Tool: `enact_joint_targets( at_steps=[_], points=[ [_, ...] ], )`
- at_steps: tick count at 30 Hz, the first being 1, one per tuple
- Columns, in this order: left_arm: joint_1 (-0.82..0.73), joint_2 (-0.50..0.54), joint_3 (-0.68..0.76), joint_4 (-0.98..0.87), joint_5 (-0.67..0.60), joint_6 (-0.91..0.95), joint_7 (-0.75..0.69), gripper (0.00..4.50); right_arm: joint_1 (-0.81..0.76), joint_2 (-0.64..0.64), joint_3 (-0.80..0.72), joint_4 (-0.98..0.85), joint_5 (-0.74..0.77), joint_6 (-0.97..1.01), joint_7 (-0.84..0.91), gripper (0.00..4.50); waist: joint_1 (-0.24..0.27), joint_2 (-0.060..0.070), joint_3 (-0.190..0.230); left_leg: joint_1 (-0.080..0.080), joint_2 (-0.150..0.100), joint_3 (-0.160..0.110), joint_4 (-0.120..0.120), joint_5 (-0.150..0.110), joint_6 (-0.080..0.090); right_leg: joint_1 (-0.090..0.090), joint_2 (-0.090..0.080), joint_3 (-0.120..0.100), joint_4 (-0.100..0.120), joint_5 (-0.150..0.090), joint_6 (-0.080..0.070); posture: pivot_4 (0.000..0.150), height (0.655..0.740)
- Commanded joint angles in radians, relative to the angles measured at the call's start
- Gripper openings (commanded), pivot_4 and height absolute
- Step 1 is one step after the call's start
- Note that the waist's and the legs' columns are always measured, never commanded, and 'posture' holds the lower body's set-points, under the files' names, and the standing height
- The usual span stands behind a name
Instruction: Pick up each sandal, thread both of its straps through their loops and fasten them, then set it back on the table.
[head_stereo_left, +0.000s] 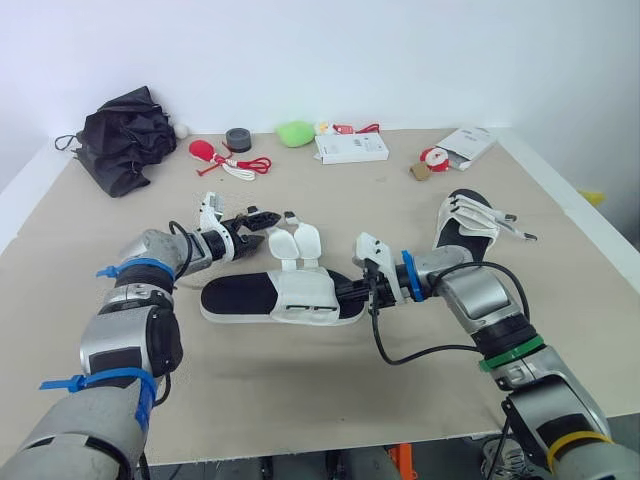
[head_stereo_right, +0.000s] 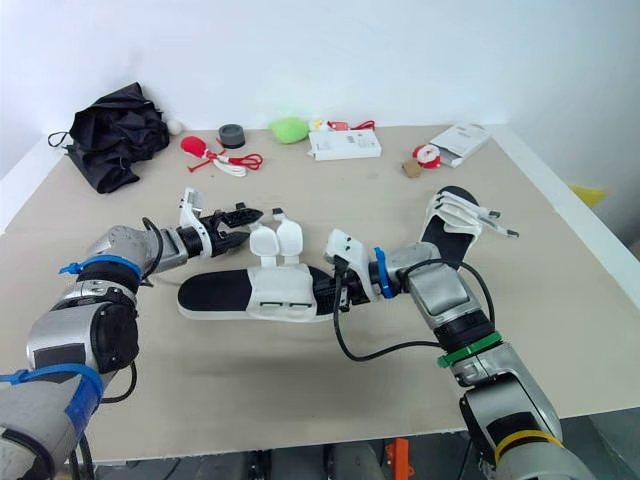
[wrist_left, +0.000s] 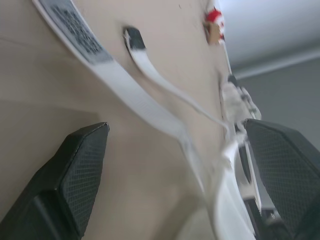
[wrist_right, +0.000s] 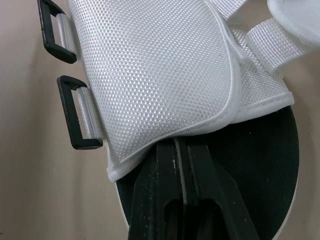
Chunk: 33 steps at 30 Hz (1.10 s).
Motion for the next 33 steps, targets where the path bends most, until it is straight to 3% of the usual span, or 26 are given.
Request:
enact_joint_targets(
  at_steps=[1, 3, 6, 13, 14, 20, 24, 27, 30, 33],
  points=[
    [-0.034, -0.011, 0.031, 0.032, 0.015, -0.069, 0.044, 4.46, 0.03, -0.005, 0.028, 0.026, -0.041, 0.026, -0.024, 0.0, 0.0, 0.0, 0.0, 0.0, 0.0, 0.0, 0.0, 0.0, 0.0, 0.0, 0.0, 0.0, 0.0, 0.0, 0.0, 0.15, 0.74],
    [-0.033, -0.028, 0.029, 0.046, 0.035, -0.124, 0.074, 4.46, 0.03, -0.005, 0.027, 0.026, -0.041, 0.026, -0.023, 0.0, 0.001, 0.0, 0.0, 0.0, 0.0, 0.0, 0.0, 0.0, -0.001, 0.0, 0.0, -0.001, 0.0, 0.0, 0.0, 0.15, 0.74],
    [-0.043, -0.045, 0.058, 0.07, 0.025, -0.164, 0.109, 3.72, 0.028, -0.001, 0.028, 0.029, -0.041, 0.026, -0.025, 0.0, 0.0, 0.0, 0.0, 0.001, 0.0, 0.0, 0.0, 0.001, -0.001, 0.001, 0.0, -0.001, 0.0, 0.0, 0.001, 0.15, 0.74],
    [-0.077, -0.071, 0.114, 0.09, 0.008, -0.189, 0.126, 0.29, 0.024, 0.006, 0.027, 0.033, -0.04, 0.027, -0.028, 0.0, 0.0, -0.002, 0.001, 0.0, 0.0, 0.0, -0.001, 0.001, -0.002, 0.0, 0.0, -0.001, 0.0, 0.0, 0.001, 0.15, 0.74],
    [-0.08, -0.074, 0.119, 0.091, 0.008, -0.191, 0.129, 0.13, 0.024, 0.007, 0.026, 0.032, -0.039, 0.028, -0.028, 0.0, 0.0, -0.003, 0.002, 0.0, 0.0, 0.0, -0.001, 0.001, -0.002, 0.0, 0.0, -0.001, 0.0, 0.0, 0.001, 0.15, 0.74],
    [-0.073, -0.082, 0.087, 0.049, 0.048, -0.207, 0.074, 0.13, 0.028, 0.007, 0.023, 0.022, -0.036, 0.035, -0.029, 0.0, -0.001, -0.003, 0.002, 0.0, 0.0, 0.0, -0.002, 0.001, -0.002, 0.0, 0.001, -0.001, 0.0, 0.0, 0.001, 0.15, 0.74],
    [-0.009, -0.101, 0.043, -0.122, 0.046, -0.234, -0.04, 0.13, 0.042, 0.006, 0.018, 0.004, -0.03, 0.045, -0.033, 0.0, -0.001, -0.003, 0.002, 0.0, 0.0, 0.0, -0.002, 0.001, -0.004, 0.0, 0.0, -0.003, 0.0, 0.0, 0.001, 0.15, 0.74],
    [0.134, -0.139, -0.009, -0.435, 0.022, -0.26, -0.101, 0.13, 0.057, 0.005, 0.015, -0.015, -0.026, 0.051, -0.036, 0.0, -0.003, -0.003, 0.002, 0.001, 0.0, 0.0, -0.004, 0.001, -0.005, -0.001, 0.0, 0.0, -0.001, 0.0, 0.0, 0.15, 0.74],
    [0.307, -0.161, -0.117, -0.775, 0.058, -0.404, -0.19, 0.13, 0.073, 0.007, 0.006, -0.041, -0.019, 0.06, -0.043, 0.0, -0.003, -0.003, 0.002, 0.002, 0.0, 0.001, -0.007, 0.0, -0.008, -0.001, 0.0, 0.001, -0.001, -0.001, -0.006, 0.15, 0.74],
    [0.41, -0.147, -0.202, -0.932, 0.103, -0.57, -0.3, 0.13, 0.088, 0.012, -0.009, -0.074, -0.004, 0.077, -0.047, 0.0, 0.001, -0.003, 0.002, 0.001, 0.0, 0.0, -0.008, 0.0, -0.009, -0.001, 0.001, 0.0, -0.001, -0.001, -0.012, 0.15, 0.74]
  ],
)
